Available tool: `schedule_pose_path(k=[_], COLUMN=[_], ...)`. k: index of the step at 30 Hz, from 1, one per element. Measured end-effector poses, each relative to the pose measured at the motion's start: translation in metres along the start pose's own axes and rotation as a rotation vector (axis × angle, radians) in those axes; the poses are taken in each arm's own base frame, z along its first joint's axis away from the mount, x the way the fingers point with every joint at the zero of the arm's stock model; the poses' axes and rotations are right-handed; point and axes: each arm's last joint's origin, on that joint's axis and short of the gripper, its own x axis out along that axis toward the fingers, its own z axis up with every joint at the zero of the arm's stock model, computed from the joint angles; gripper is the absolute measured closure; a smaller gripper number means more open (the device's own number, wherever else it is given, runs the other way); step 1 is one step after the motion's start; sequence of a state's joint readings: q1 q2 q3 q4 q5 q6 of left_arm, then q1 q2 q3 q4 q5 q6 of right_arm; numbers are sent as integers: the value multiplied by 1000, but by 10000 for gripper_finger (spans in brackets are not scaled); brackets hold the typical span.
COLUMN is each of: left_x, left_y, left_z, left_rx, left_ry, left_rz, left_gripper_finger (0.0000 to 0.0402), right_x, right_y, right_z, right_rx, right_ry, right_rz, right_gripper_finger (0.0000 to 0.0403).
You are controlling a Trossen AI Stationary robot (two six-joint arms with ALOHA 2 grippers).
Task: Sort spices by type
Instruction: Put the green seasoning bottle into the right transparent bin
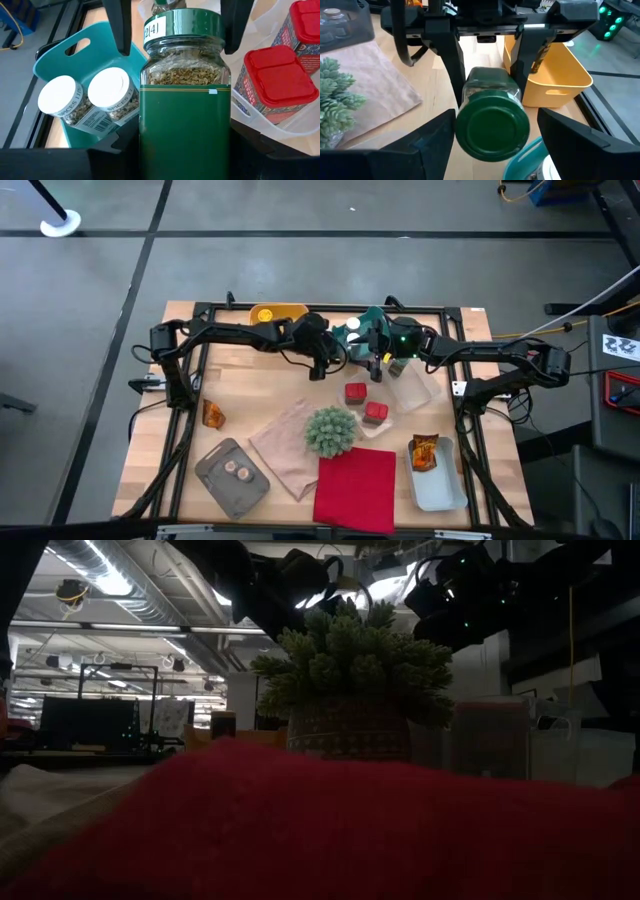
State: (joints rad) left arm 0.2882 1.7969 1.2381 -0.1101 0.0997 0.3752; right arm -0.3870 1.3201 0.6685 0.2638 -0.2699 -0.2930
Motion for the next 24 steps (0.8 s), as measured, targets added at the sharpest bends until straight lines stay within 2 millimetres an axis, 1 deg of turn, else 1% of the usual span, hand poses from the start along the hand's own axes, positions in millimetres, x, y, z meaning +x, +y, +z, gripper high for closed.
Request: schedule_pose_path(k=[4, 12, 19, 21, 24], left_x=[0, 0, 0, 0, 0], left_y=[-2, -1, -1, -1, -1], left_z=[1, 3, 4, 4, 4], left_rx=[6, 8, 43, 33, 6], left_ry=[0, -26, -29, -27, -16], left_rz=[-2, 11, 15, 26, 49], left_gripper_finger=[206, 206, 205, 205, 205], right_x=[0, 0, 0, 0, 0], right_y=[0, 1, 1, 1, 1], right_z=[0, 0, 0, 0, 0], right_rx=[0, 1, -4, -4, -4], right_ry=[1, -4, -7, -8, -8], right_rz=[5, 26, 32, 33, 37], right_gripper_finger=[132, 190, 188, 183, 187])
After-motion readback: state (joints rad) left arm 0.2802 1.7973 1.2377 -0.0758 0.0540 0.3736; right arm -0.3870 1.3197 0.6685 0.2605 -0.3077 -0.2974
